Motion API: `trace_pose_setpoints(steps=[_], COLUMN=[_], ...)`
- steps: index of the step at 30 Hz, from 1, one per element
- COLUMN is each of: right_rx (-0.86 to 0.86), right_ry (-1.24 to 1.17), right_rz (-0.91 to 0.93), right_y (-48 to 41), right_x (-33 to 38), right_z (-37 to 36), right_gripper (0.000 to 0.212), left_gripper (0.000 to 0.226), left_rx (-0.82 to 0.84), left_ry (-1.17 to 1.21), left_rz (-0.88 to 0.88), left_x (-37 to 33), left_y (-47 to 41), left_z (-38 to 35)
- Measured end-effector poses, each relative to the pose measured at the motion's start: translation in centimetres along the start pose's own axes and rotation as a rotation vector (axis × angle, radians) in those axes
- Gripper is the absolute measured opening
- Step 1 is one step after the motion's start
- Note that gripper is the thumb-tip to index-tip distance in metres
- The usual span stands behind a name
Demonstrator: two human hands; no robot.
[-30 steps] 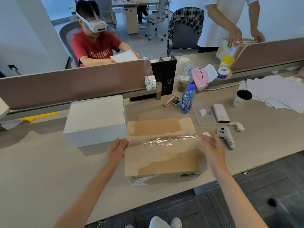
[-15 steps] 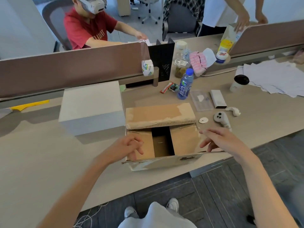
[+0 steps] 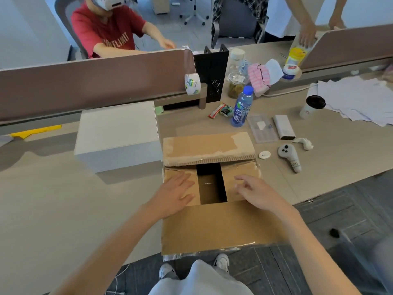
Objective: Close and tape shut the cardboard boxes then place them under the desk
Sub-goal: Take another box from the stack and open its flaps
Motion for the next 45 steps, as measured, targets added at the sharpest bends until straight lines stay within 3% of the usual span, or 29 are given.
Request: trace_pose_setpoints(steps=[14,24,33,37,41,45], right_rx=[0.007,-0.005,-0.065,-0.222,-0.251,-0.253], right_ry=[0.147,0.196,0.372,0.516,0.559,0.547], right_rz=[0.009,0.085,0.025,-0.079,-0.084,-0.065], right_y=[-4.0,-3.8,-9.3,-13.5,-15.2,-15.7], right_x=[-0.5,2.0,5.2,5.6,5.9,5.8], right_z=[1.6,5.3,7.2,4.4,1.8,1.1], right_gripper=[0.065,0.063,0.065,0.075,0.098,0.106], left_gripper=[0.065,0.092,0.126,0.112,0.09,0.067], left_rx=[-0.331,-0.146,-0.187,-0.211,-0.234,-0.284], left_ry=[-0.112,-0.203,-0.329,-0.266,-0.077,0.129], left_rz=[0.047,0.222,0.331,0.352,0.312,0.273], left_x=[0.1,1.6,1.8,0.9,0.2,-0.3], left_y=[-6.3,-13.3,-14.0,-14.2,-13.8,-12.0], left_z=[3.7,4.1,1.4,1.6,3.3,6.6])
Point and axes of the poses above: each hand's wrist, its own y-axis away from the middle knuckle, its own z-axis out of the back of the hand, x = y × z, the point moved 2 cm from there along -y, towards the middle knuckle, and after that the axes turned 6 degrees about y, right-handed, at the moved point
